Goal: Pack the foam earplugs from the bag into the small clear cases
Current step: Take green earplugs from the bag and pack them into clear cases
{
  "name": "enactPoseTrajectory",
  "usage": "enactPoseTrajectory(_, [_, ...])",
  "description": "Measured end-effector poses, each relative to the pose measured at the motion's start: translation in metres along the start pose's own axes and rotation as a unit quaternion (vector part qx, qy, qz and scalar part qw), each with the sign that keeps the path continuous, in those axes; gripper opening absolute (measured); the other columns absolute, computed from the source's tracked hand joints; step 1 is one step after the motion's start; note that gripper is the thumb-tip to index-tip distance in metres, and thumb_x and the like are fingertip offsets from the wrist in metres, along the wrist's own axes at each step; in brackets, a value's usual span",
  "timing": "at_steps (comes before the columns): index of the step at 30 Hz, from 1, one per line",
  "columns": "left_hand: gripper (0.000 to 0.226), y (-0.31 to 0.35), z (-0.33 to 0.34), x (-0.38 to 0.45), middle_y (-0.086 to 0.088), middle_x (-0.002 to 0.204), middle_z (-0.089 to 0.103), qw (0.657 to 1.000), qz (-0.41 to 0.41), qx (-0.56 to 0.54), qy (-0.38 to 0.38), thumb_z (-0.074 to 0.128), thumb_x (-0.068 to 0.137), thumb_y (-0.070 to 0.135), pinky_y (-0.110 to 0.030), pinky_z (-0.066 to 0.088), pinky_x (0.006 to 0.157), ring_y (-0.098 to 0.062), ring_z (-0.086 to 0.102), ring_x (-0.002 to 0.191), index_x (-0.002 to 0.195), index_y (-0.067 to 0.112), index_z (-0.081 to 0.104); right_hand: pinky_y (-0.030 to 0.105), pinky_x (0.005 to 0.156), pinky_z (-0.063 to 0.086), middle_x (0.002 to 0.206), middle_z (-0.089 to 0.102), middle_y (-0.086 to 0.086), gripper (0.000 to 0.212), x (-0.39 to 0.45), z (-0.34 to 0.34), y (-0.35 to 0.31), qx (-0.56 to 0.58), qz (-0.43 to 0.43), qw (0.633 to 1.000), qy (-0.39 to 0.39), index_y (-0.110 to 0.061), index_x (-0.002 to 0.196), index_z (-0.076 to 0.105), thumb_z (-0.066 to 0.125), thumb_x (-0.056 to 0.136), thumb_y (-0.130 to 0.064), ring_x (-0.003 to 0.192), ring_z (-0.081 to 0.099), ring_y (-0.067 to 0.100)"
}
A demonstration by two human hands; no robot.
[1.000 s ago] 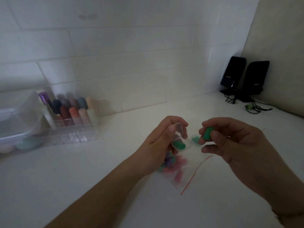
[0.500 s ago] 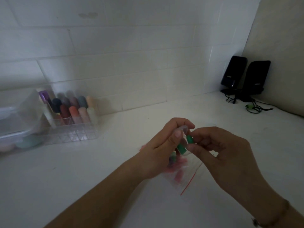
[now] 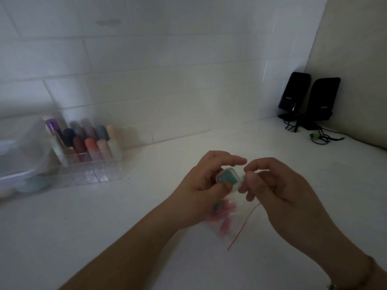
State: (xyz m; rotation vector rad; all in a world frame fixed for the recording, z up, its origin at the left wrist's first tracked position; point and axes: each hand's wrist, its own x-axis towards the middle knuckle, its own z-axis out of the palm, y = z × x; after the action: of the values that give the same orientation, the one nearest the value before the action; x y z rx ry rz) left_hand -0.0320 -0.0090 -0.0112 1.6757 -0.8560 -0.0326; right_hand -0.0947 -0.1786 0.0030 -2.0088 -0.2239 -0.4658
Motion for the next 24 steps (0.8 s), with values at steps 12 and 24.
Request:
enactPoseTrajectory(12, [0.04,0.01,0.008,0.0,-0.005,0.107,0.068,0.995,-0.008,-0.073,0.063,0.079,0.075,0.008,-0.059,0.056,0.073,-0.029,0.069,0.088,0.111,0.013,0.062,0.015,0.05,0.036,0.06,0.057,0.005,0.03,0.002,-0.005,0.001,0.016,-0.053,0.998,0.008,-0.031,0.098,0.036,0.061,0.09,-0.015,0.05,0.043,0.007])
enactPoseTrajectory(24, [0.031,0.003,-0.003,0.084,0.008,0.11,0.07,0.903,-0.05,0.411,-0.112,0.061,0.093,0.037,-0.004,0.041,0.079,0.001,0.062,0.093,0.121,0.024,0.064,0.022,0.051,0.035,0.075,0.069,-0.002,0.019,0.036,-0.084,0.041,-0.022,0.077,0.942,0.325,-0.019,0.101,0.06,0.053,0.095,-0.036,0.045,0.051,-0.005])
